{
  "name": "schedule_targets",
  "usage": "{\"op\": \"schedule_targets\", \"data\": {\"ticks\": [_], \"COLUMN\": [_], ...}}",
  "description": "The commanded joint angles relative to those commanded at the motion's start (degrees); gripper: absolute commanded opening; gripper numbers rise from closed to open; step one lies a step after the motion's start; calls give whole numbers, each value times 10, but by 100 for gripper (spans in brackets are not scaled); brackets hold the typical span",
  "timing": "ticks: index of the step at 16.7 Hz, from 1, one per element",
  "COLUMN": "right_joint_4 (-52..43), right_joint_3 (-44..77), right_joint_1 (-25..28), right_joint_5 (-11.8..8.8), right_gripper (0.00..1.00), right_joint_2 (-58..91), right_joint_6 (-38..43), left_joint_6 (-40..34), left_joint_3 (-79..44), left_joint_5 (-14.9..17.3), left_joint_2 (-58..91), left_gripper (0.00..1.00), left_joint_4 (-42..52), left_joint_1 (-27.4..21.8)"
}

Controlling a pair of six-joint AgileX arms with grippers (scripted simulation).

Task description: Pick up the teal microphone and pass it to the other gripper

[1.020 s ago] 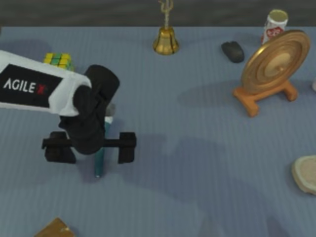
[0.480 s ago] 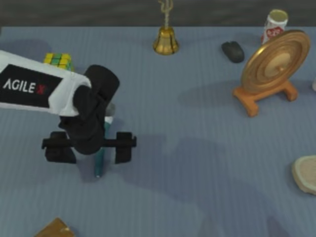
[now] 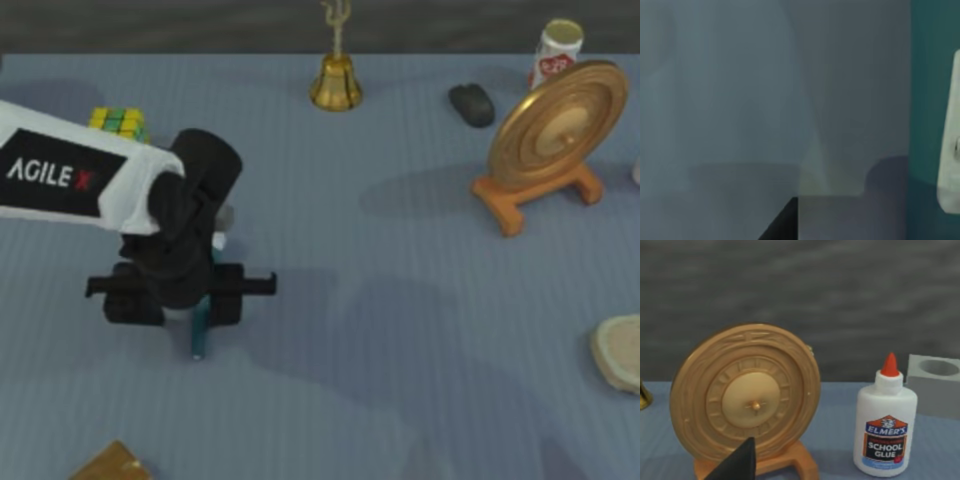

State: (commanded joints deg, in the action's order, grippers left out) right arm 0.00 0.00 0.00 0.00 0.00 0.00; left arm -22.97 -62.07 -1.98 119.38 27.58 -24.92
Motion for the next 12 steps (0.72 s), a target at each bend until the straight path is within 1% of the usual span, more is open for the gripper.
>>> {"op": "schedule_targets", "data": {"ticks": [5,6,7,9,12], "right_joint_4": [0,0,0,0,0], "right_joint_3": [0,0,0,0,0], "right_joint_1": [0,0,0,0,0], "right_joint_5": [0,0,0,0,0], "right_gripper": [100,100,100,100,100], "right_joint_2": [0,0,0,0,0], "right_joint_6": [0,0,0,0,0], "left_joint_6": [0,8,9,14,35], "left_joint_3": [0,-12,-12,-8,6], "left_joint_5": [0,-11,-11,-5,18], "left_joint_2": [0,-40,-40,-44,-58], "left_gripper": [0,0,0,0,0], "left_joint_4": [0,25,24,6,-65], "left_joint_1": [0,-2,-2,-2,-1]}}
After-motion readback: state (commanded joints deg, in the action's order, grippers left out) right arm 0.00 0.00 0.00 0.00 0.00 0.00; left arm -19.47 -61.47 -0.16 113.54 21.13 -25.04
